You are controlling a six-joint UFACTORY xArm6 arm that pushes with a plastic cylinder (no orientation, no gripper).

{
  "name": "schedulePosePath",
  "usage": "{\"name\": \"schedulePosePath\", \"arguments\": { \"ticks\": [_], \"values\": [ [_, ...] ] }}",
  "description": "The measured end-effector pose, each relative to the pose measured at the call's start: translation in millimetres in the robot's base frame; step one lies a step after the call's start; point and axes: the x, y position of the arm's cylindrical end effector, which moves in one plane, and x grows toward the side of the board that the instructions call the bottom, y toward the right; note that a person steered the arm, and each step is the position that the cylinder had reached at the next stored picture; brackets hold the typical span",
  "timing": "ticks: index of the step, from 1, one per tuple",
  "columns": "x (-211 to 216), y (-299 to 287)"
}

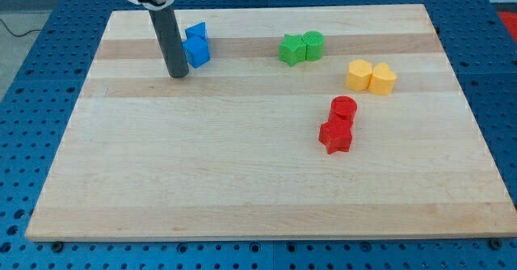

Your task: Move the green star towards bottom right of blue cube

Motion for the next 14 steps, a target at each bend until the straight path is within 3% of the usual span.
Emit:
{"name": "schedulePosePath", "arguments": {
  "ticks": [3, 5, 6, 7, 8, 11, 12, 14],
  "values": [
    [3, 75],
    [-74, 88],
    [-104, 137],
    [-104, 216],
    [-89, 252],
    [-55, 181],
    [-64, 186],
    [-82, 257]
  ]
}}
